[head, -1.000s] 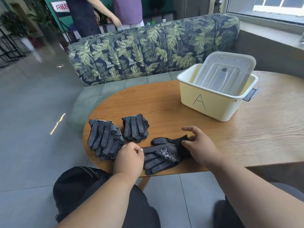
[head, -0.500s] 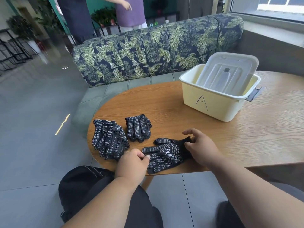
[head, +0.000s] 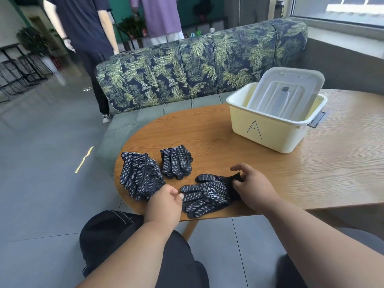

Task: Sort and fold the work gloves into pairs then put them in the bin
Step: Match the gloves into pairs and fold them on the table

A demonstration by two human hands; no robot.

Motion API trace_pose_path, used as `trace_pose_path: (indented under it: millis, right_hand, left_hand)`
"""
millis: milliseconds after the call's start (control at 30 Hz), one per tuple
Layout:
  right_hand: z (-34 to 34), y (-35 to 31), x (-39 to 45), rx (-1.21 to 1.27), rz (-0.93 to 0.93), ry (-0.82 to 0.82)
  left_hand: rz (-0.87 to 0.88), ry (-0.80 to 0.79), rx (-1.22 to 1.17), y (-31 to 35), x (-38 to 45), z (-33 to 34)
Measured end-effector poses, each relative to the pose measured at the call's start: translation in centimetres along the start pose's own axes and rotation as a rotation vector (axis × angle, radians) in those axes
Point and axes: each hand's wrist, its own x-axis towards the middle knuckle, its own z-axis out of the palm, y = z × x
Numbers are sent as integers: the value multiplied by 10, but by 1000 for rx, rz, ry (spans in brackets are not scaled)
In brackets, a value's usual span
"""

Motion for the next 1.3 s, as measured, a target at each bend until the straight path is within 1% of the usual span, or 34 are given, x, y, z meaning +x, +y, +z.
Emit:
trace_pose_path:
  millis: [133, 267, 433, 667, 833, 967, 1033, 1100, 1133, 1200, 1233, 1300]
  right_hand:
    - [0, 1, 0, -3, -5, -2]
    - [0, 1, 1, -4, -6, -5]
    - [-1, 1, 0, -9, -4, -6]
    - [-1, 3, 1, -11, -9, -6]
    - [0, 4, 1, -15, -14, -3]
    - [0, 5, 1, -22, -15, -7]
    - [0, 4, 1, -24, -8, -4]
    - [1, 2, 1, -26, -4, -3]
    - [1, 2, 0, -29, -5, -3]
    - [1, 1, 0, -34, -6, -4]
    - [1, 0, 0, -37, -5, -5]
    - [0, 0, -1, -42, -6, -8]
  left_hand:
    - [55, 14, 49, 1, -10, -6]
    - [94, -66, 48, -3, -19, -3]
    - [95, -101, 21, -6, -16, -3]
    - [150, -76, 22, -5, -20, 3]
    - [94, -92, 36, -8, -13, -3]
    - [53, -97, -32, -8, -15, -8]
    - [94, -30, -41, -2, -18, -9]
    - [214, 48, -20, 5, -21, -8]
    - [291, 48, 1, 8, -23, -6]
    - [398, -38, 59, 12, -29, 1]
    - [414, -79, 91, 14, -32, 4]
    - [394, -110, 114, 14, -32, 7]
